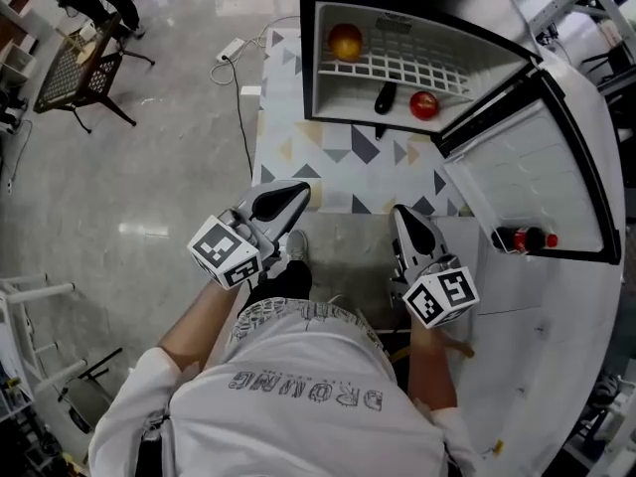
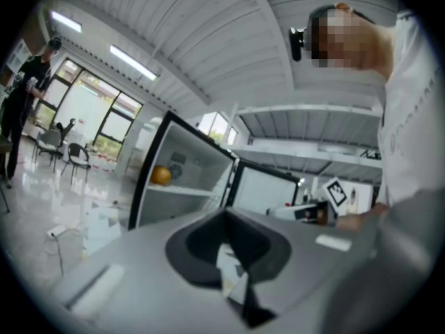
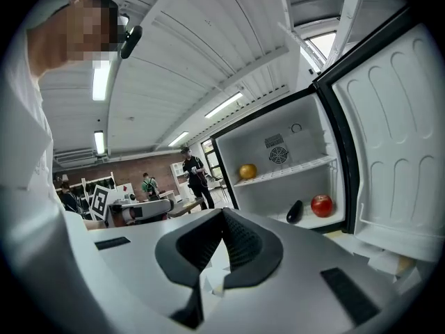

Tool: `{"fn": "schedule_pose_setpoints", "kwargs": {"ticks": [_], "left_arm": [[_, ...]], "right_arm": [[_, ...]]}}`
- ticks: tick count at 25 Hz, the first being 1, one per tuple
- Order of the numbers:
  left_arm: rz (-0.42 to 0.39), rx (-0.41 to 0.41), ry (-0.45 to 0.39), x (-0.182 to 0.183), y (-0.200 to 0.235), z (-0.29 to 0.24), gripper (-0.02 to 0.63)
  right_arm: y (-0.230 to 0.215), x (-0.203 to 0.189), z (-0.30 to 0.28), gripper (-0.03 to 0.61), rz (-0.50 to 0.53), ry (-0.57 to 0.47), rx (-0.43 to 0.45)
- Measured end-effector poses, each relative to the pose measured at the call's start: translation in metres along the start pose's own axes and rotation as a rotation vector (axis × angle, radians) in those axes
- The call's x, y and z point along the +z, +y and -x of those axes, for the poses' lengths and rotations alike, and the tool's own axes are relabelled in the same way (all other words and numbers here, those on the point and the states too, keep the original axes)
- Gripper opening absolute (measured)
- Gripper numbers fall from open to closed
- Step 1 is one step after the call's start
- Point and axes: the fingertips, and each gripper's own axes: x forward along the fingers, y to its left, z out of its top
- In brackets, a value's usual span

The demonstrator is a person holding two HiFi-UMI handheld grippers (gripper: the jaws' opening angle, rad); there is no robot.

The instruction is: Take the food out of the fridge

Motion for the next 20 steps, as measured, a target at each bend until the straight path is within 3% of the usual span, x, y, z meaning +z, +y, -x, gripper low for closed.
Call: {"fn": "schedule_pose_setpoints", "kwargs": {"ticks": [20], "left_arm": [[-0.021,-0.048,-0.017,0.049,0.110,-0.018,0.006]], "right_arm": [[-0.007,0.051,-0.116,0.000,0.041,-0.035,-0.061]]}}
